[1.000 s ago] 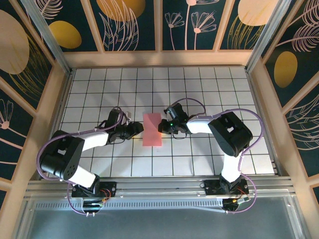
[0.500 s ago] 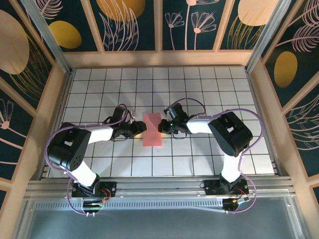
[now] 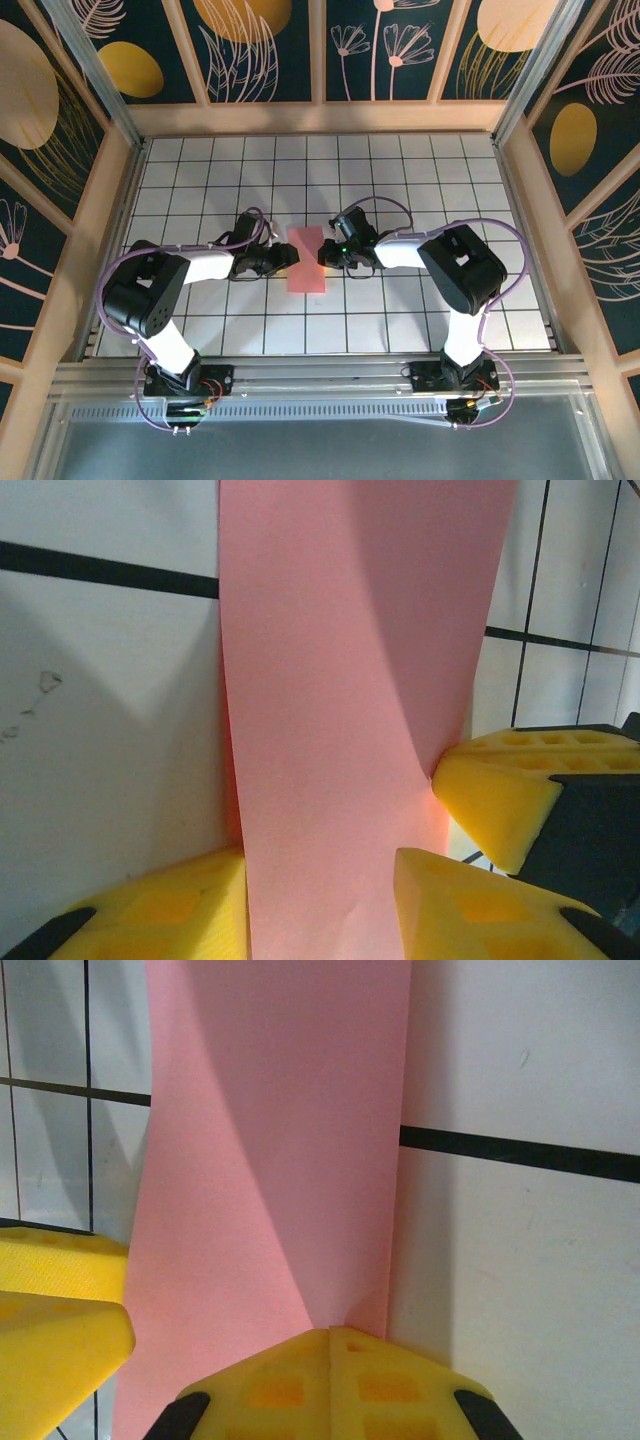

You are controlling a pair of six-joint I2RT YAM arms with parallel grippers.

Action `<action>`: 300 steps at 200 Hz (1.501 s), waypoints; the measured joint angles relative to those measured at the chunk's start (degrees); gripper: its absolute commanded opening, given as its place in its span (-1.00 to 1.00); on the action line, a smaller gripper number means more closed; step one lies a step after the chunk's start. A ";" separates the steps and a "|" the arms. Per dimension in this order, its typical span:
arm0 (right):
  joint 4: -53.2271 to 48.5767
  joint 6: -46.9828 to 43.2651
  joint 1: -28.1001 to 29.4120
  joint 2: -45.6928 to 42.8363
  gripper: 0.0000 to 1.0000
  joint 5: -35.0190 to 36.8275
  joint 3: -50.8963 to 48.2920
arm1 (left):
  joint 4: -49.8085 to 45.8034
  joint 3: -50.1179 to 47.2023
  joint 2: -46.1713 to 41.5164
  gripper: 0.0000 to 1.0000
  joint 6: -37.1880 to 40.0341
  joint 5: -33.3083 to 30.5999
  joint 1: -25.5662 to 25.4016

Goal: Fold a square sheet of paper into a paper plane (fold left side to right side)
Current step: Third fold the triangle at the center of the table.

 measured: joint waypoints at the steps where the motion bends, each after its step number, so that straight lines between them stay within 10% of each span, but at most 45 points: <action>1: 0.00 0.00 0.00 0.00 -1.00 0.00 0.00 | -0.02 0.00 0.00 -0.19 0.00 -0.02 0.00; 85: 0.07 -0.13 0.00 0.00 -1.00 0.02 0.00 | 0.00 -0.02 0.15 -0.69 -0.81 -0.35 -0.83; 201: 4.09 -7.74 1.14 -16.06 0.10 10.32 -8.41 | 0.85 -1.33 -1.62 -0.97 -4.15 -0.79 -1.14; 300: 12.46 -23.41 27.28 -22.64 0.60 33.77 -20.81 | 0.83 -1.33 -1.97 -0.98 -4.66 -0.79 -1.31</action>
